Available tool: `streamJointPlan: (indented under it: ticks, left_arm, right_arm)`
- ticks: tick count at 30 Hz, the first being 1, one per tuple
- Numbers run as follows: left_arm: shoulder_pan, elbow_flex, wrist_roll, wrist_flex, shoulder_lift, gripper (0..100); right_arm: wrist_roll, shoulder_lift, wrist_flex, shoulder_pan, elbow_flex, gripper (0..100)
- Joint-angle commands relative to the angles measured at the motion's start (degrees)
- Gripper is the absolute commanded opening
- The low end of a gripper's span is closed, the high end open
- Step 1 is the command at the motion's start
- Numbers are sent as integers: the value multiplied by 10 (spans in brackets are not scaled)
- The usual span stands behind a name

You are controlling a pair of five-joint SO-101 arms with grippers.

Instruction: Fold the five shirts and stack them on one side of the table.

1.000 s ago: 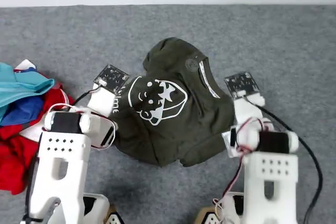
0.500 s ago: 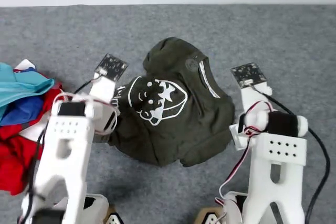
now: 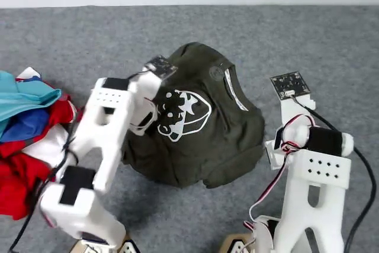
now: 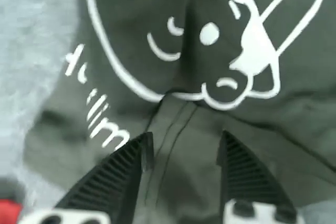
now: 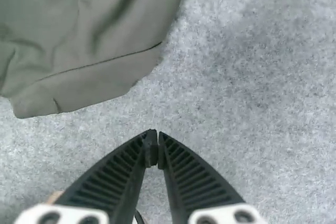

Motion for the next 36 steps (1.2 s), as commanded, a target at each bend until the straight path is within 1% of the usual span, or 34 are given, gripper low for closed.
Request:
streamJointPlan:
  ticks: [1,6,12,16,20,25,30,36]
  left_arm:
    - [-2,-60,-4,4,42,207]
    - [-22,-122,-4,5,89,207]
    - [-17,-133,-4,20,132,197]
    - [-11,-147,-6,47,147,131]
    - [1,-149,-7,65,149,13]
    - [7,-160,-5,113,105,6]
    - [4,-158,-3,137,19,6]
    - [4,-158,-3,195,-80,6]
  right_arm:
    - [4,0,13,7,-27,15]
    - [4,1,19,7,-27,15]
    - [4,1,13,5,-27,15]
    - [4,1,13,4,-28,15]
    - [4,-1,13,4,-30,11]
    - [4,-3,17,4,-30,10]
    - [4,1,17,4,-30,10]
    - [4,2,13,3,-30,10]
